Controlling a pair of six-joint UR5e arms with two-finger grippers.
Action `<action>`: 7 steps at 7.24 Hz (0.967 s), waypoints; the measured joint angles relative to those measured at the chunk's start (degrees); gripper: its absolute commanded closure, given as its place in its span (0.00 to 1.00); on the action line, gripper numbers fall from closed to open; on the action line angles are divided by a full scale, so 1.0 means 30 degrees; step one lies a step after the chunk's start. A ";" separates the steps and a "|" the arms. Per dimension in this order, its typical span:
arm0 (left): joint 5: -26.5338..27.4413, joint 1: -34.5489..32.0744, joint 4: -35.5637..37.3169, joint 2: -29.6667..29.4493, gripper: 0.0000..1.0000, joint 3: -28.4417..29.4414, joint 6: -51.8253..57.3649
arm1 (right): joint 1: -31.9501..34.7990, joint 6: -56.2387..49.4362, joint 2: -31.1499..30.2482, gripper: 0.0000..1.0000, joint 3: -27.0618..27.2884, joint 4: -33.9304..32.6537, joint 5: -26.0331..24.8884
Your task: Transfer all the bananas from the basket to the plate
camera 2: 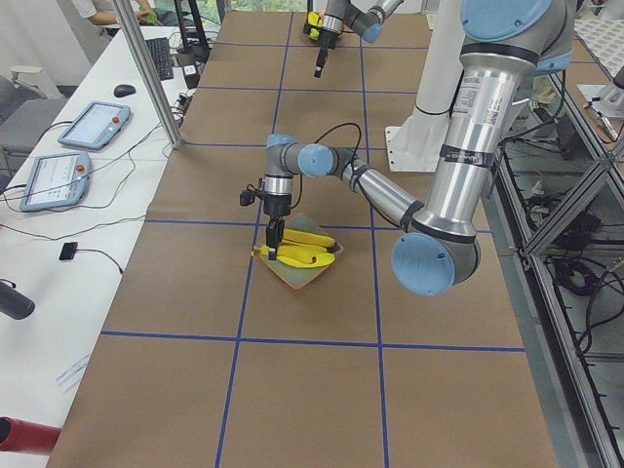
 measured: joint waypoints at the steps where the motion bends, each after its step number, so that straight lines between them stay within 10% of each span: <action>1: -0.0075 0.0008 -0.0039 -0.0252 1.00 0.0484 -0.0952 | -0.0001 0.0005 -0.0001 0.00 -0.0012 0.0023 0.0000; 7: -0.1048 -0.0024 -0.1283 0.0014 1.00 0.1266 -0.7620 | -0.0025 0.0042 0.0177 0.00 0.0058 0.0088 -0.0439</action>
